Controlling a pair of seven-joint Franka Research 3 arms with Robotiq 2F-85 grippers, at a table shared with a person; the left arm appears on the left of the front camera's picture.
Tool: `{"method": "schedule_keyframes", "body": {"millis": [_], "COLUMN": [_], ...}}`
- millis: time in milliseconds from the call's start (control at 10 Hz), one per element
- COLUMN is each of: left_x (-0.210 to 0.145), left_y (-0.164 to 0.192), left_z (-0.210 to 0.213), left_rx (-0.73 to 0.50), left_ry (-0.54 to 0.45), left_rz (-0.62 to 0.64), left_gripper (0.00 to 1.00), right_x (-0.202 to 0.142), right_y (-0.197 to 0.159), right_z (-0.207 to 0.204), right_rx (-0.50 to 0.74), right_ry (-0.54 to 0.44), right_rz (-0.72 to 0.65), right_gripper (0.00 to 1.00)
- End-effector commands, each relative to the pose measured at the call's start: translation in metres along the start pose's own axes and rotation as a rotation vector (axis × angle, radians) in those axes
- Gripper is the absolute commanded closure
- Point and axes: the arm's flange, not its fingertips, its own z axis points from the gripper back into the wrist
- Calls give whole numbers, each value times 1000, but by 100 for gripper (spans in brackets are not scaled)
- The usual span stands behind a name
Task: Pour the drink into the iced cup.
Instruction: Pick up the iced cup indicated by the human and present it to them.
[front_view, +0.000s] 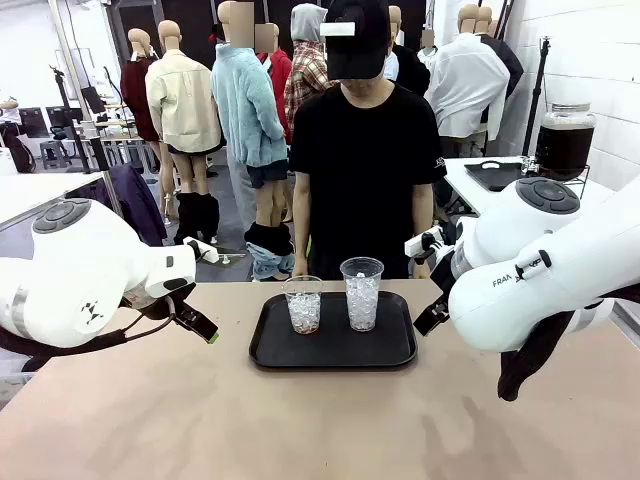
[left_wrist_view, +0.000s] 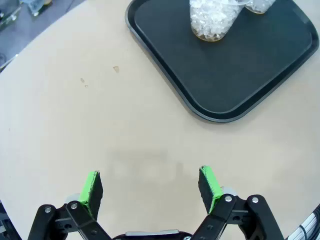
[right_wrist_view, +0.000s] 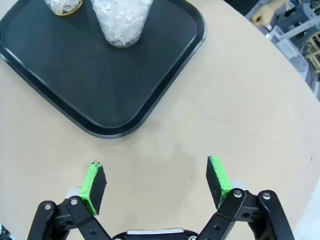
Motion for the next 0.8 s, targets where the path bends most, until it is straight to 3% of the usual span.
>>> {"method": "schedule_keyframes", "body": {"millis": [0,700], "left_x": [0,0], "left_y": [0,0], "left_z": [0,0], "left_rx": [0,0], "left_ry": [0,0], "left_rz": [0,0], "left_gripper": [0,0], "right_x": [0,0], "right_y": [0,0], "right_z": [0,0], "right_rx": [0,0], "right_ry": [0,0], "right_rz": [0,0], "right_gripper": [0,0]}}
